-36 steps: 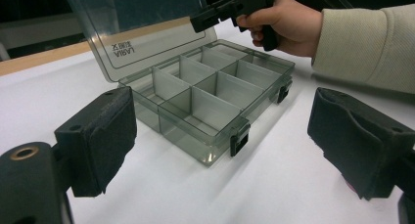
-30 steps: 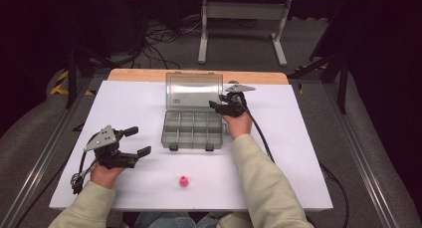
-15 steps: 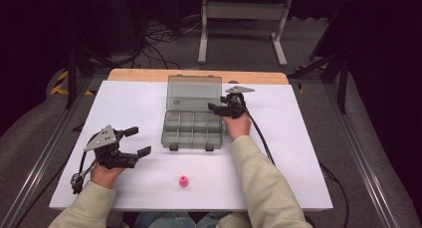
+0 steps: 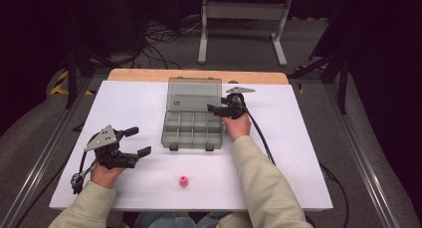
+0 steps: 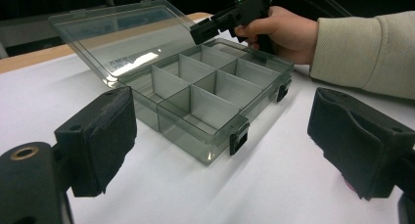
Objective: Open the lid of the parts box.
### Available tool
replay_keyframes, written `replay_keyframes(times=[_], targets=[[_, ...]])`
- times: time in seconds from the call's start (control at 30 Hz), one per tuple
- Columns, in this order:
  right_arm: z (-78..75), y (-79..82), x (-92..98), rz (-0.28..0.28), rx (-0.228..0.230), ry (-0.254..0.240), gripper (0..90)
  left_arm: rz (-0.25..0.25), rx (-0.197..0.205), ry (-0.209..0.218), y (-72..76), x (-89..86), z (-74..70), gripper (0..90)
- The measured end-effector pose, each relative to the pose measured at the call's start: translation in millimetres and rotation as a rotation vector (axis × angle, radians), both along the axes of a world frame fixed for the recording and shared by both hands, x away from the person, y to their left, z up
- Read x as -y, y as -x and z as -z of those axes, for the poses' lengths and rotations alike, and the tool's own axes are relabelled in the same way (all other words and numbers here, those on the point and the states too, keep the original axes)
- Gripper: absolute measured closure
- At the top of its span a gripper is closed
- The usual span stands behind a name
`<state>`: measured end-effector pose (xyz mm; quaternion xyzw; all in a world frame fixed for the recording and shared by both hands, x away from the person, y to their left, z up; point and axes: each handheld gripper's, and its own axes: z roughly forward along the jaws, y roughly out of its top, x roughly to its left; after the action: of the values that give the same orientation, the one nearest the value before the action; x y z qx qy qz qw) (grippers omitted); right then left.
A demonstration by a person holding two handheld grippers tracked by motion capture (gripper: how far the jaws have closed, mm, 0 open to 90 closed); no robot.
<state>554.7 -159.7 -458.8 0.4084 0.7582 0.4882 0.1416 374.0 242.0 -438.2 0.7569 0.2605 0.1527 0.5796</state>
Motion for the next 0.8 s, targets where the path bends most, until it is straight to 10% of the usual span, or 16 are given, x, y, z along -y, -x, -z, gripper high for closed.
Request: replay_keyframes(times=[0.8], targets=[[-36.6, 29.9, 8.0, -0.067, 0.057, 0.061, 16.6, -0.006, 0.009, 0.064, -5.3, -5.8, -3.6, 10.4]])
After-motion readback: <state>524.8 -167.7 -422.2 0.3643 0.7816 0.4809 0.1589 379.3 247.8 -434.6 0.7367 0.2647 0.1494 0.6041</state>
